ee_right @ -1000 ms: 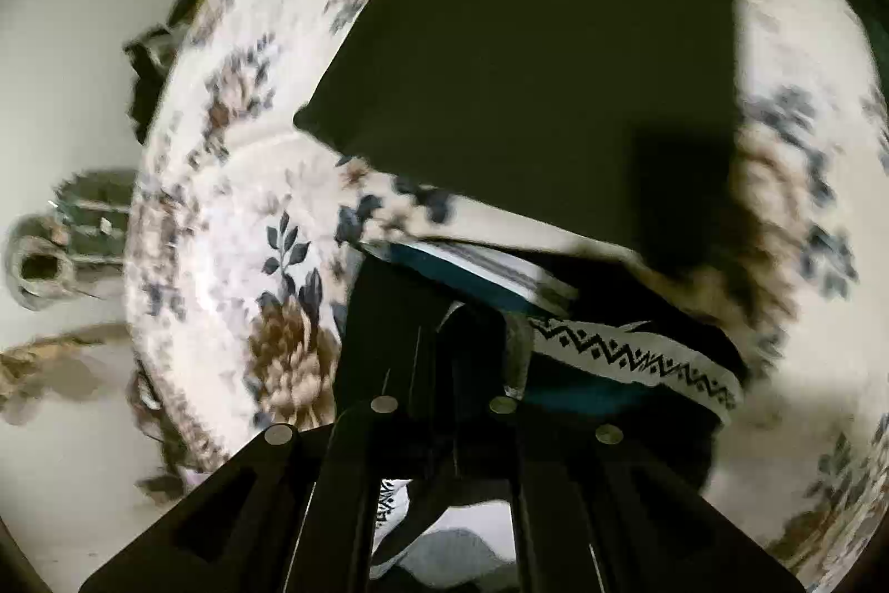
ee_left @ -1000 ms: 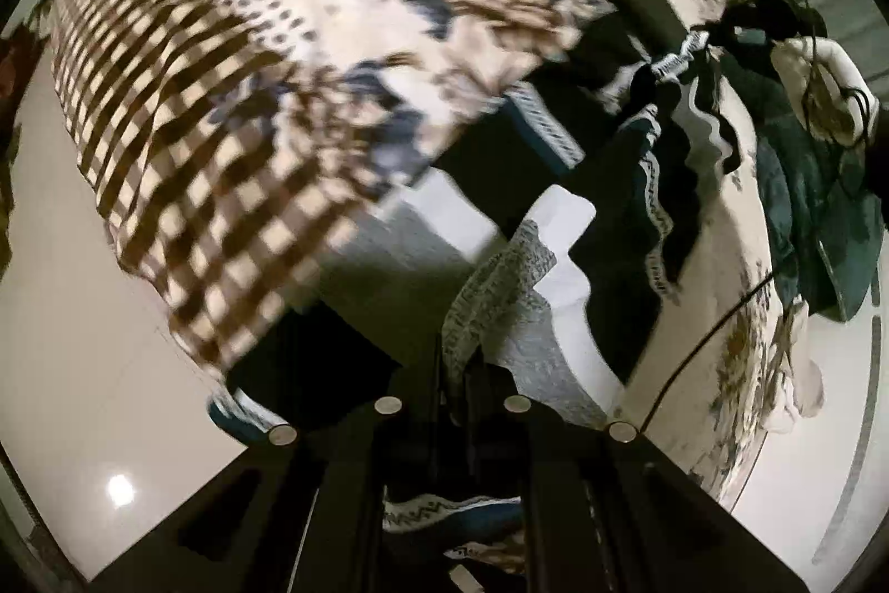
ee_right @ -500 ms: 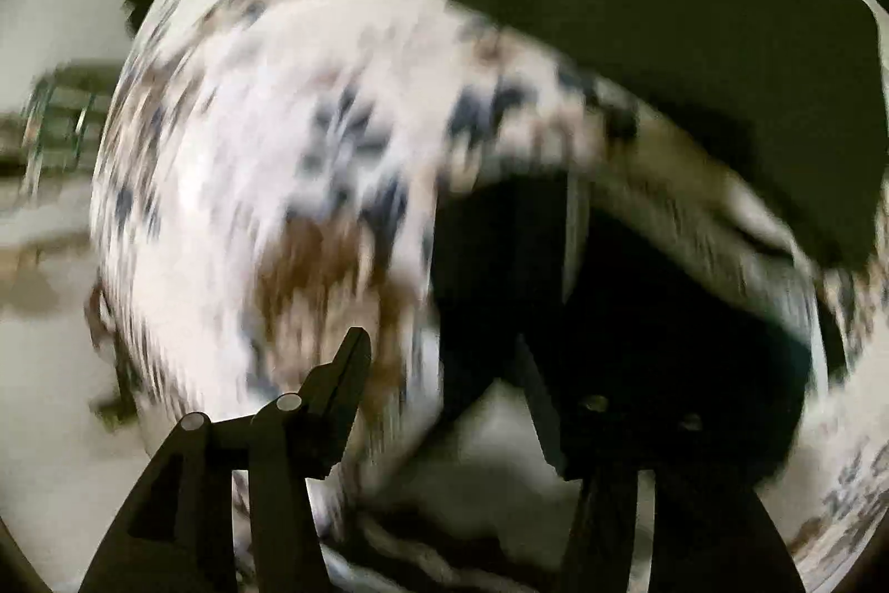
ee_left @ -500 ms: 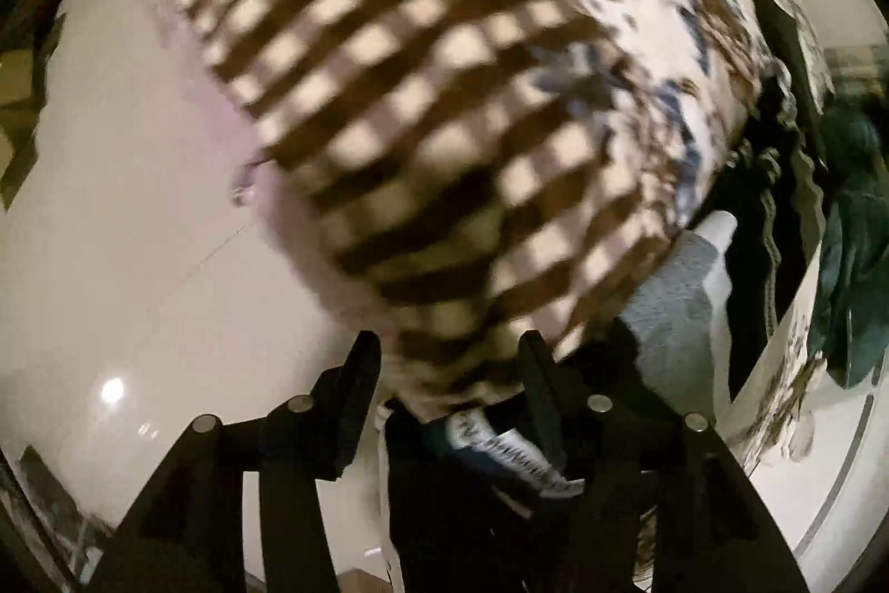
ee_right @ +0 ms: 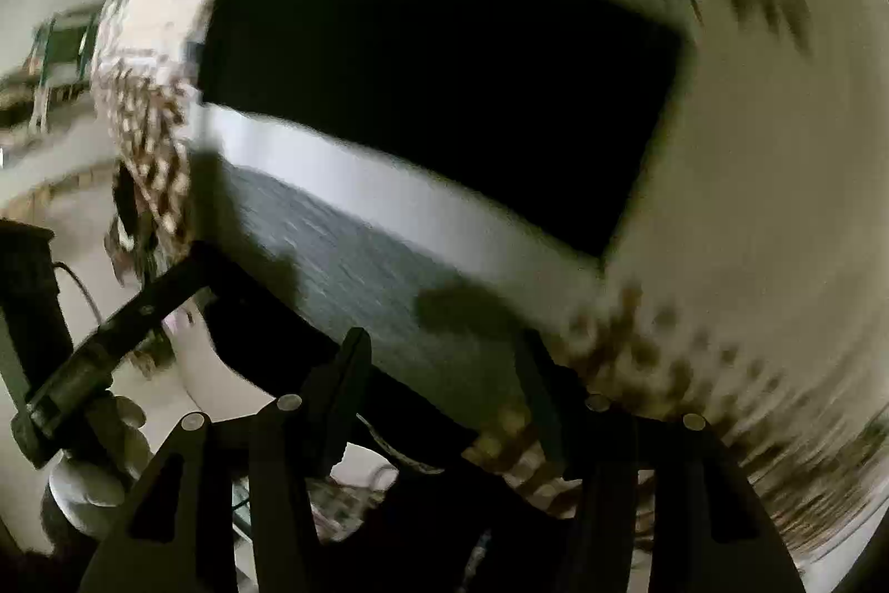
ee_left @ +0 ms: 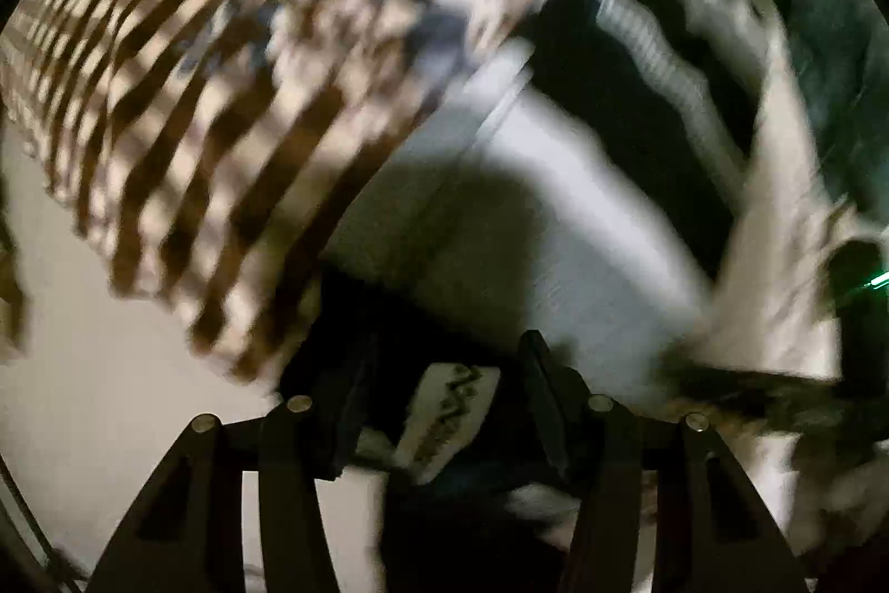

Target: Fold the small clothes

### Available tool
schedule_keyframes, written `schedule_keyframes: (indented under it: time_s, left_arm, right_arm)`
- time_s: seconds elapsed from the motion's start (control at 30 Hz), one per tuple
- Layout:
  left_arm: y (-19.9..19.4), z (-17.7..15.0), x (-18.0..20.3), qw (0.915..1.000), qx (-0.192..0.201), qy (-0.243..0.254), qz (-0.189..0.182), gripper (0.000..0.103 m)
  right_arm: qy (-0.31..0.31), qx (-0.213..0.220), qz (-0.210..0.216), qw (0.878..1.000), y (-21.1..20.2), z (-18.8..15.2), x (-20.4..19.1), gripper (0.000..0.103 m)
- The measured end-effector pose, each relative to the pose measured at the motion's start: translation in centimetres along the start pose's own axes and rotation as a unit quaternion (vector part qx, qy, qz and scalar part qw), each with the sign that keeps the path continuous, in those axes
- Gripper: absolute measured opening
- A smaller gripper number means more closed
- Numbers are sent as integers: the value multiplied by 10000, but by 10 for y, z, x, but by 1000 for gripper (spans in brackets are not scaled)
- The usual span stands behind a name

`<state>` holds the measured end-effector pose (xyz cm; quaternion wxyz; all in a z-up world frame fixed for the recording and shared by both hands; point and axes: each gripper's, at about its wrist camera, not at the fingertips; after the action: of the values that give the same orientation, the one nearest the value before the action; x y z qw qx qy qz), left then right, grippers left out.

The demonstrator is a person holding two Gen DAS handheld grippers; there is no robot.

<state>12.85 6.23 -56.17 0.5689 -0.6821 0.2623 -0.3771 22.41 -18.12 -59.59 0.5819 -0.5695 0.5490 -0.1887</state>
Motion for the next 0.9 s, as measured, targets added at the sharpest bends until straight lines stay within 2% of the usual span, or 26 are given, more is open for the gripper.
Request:
schedule_keyframes:
  time_s: [0.07,0.17,0.27,0.37,0.43,0.53,0.6,0.7,0.73,0.77,0.8,0.83,0.87,0.9]
  left_arm:
    - [3,-18,-20,9982,-113,92,589,49]
    - [-10,-43,-75,9947,-260,-366,929,49]
    - [-32,-55,-112,9953,-117,-812,509,49]
    - [-37,-45,-117,9969,98,-785,-6,49]
    - [-34,-27,-109,9976,295,-608,-122,49]
    - [-22,-1,-89,9985,369,-300,-278,49]
    - [-18,18,-70,9982,451,55,-390,49]
    - [-14,35,-43,9942,634,848,-210,49]
    - [-12,36,-37,9927,636,1007,-176,39]
    - [-9,39,-35,9912,624,1151,-199,13]
    - [-6,41,-35,9899,564,1279,-242,9]
    - [-6,41,-38,9882,581,1394,-271,8]
    - [-10,40,-42,9865,636,1484,-273,7]
    - [-13,38,-48,9860,591,1515,-369,7]
  right_arm:
    - [266,149,172,9994,3,-27,12,56]
    - [515,317,365,9975,3,-60,24,56]
    - [682,358,596,9952,16,-88,33,56]
    - [882,336,897,9915,36,-105,37,56]
    - [1002,391,978,9894,50,-109,35,56]
    - [1141,585,975,9869,59,-114,29,56]
    - [1323,798,984,9831,61,-117,26,56]
    - [1476,933,807,9813,64,-115,19,56]
    - [1542,971,739,9805,66,-114,16,56]
    - [1621,1033,705,9788,68,-113,12,56]
    - [1680,1072,655,9777,68,-110,9,55]
    - [1753,1141,597,9761,69,-111,5,41]
    - [1863,1187,592,9735,71,-116,4,19]
    - [1927,1212,589,9720,71,-116,1,17]
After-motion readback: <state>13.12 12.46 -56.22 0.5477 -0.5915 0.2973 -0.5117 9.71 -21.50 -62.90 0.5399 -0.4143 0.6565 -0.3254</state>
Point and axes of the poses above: each gripper's, at about its wrist camera, not at the fingertips, and y roughly the way its jaws point, x to its right, z to its top, and after that the axes turned 7 degrees about -y, right-handed
